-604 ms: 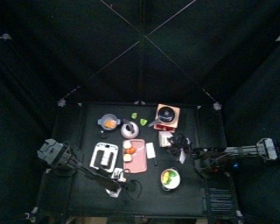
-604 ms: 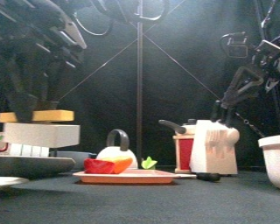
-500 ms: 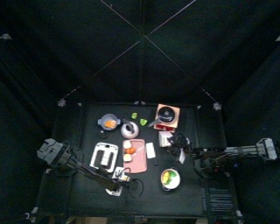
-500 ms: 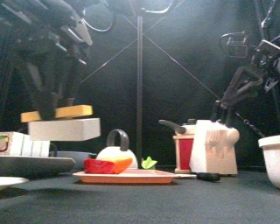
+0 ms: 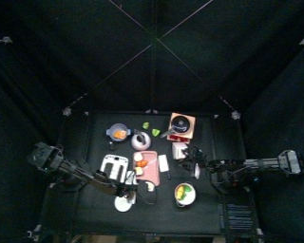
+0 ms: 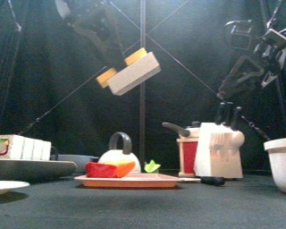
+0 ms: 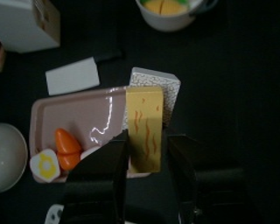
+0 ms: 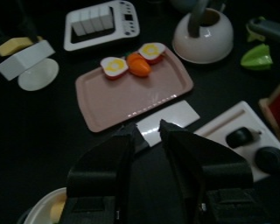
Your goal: Separate egg from rice
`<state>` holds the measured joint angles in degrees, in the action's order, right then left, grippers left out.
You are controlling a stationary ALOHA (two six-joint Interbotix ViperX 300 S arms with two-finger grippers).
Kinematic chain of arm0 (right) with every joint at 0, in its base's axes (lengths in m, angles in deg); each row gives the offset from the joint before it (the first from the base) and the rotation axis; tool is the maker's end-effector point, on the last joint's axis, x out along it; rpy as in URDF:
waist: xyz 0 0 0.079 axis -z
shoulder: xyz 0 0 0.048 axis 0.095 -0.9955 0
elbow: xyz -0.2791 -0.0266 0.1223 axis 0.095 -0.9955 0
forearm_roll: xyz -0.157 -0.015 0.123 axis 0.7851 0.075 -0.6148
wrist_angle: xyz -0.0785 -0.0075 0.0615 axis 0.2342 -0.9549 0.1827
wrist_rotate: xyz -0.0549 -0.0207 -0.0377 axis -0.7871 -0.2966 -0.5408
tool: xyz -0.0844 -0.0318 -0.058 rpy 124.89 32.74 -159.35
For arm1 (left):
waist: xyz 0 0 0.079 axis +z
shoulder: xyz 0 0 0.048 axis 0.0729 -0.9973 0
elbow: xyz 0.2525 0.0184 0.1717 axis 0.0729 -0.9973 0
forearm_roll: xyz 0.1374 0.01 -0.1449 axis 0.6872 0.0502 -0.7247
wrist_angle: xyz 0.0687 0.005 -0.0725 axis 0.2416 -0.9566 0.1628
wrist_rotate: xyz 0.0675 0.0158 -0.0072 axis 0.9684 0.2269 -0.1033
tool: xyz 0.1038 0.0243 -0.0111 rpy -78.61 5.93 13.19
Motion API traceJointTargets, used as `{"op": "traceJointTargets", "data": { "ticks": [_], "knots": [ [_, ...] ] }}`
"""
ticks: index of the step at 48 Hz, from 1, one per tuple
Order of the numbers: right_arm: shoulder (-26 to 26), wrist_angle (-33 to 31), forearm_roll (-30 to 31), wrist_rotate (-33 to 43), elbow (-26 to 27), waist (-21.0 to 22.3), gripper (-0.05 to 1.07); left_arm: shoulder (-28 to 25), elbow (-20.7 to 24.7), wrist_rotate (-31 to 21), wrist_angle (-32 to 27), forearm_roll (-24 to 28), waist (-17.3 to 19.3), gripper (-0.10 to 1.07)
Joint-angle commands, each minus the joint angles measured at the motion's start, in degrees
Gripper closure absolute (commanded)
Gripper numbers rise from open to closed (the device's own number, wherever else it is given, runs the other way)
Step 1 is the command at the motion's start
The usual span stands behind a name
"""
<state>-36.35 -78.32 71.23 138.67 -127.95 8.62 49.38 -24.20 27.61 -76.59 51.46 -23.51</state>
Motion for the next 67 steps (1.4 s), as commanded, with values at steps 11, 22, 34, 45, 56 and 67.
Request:
{"op": "traceJointTargets", "data": {
  "ticks": [11, 22, 34, 45, 56, 67],
  "knots": [
    [-0.88, 7.65, 1.76, -0.18, 3.87, 0.62, 0.32, 5.19, -6.94, -4.57, 20.30, 6.77, 9.23, 0.43],
    [-3.43, 12.30, 4.92, -0.26, 8.79, 1.76, 0.31, 3.52, -8.09, -4.39, 36.12, 9.14, 15.29, 0.43],
    [-9.14, 16.88, 7.21, -0.26, 11.43, 1.93, 0.29, 2.11, -10.37, -4.04, 53.79, 7.29, 20.74, 0.43],
    [-12.22, 17.58, 5.98, -0.26, 12.13, 1.58, 0.19, 1.32, -12.30, 0.09, 60.56, 0.53, 22.85, 0.43],
    [-13.71, 17.84, 6.06, -0.26, 12.92, 1.32, 0.04, -1.58, -12.22, 10.37, 60.03, -11.69, 23.03, 0.44],
    [-15.56, 17.67, 5.80, -0.26, 13.89, 1.32, 0.02, -3.43, -10.90, 23.55, 60.47, -24.08, 22.59, 0.44]
  ]
}}
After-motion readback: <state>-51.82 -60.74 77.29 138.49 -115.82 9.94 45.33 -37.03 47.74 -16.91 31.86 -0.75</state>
